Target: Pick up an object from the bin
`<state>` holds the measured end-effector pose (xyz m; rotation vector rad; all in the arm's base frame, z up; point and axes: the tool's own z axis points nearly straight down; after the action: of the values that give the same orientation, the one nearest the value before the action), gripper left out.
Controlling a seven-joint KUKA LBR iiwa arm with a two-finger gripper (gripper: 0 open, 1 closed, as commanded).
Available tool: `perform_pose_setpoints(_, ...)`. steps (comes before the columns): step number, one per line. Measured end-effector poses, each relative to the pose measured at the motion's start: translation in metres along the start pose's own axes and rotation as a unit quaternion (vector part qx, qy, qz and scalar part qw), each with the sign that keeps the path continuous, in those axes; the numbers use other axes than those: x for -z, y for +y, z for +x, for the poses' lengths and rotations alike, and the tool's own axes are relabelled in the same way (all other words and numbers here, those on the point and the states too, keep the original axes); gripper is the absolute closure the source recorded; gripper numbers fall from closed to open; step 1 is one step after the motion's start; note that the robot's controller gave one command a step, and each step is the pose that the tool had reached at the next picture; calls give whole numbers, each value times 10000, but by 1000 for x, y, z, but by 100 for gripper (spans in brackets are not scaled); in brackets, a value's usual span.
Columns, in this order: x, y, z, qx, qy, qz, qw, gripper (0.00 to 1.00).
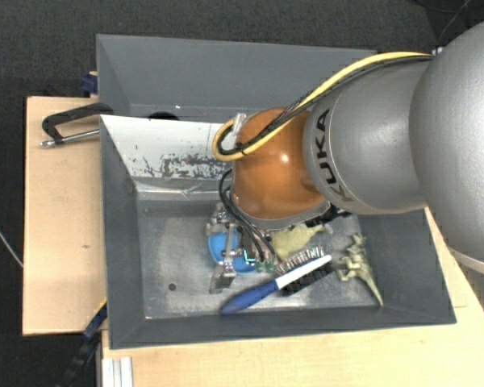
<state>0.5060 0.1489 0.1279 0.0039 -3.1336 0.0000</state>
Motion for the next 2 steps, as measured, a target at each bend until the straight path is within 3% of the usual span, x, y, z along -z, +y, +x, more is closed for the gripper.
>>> perform_pose_setpoints(1,-38,-71,-31,283,-28,15,9996,0)
perform_pose_setpoints(2,-48,-102,-20,1458,-47,3,9893,0)
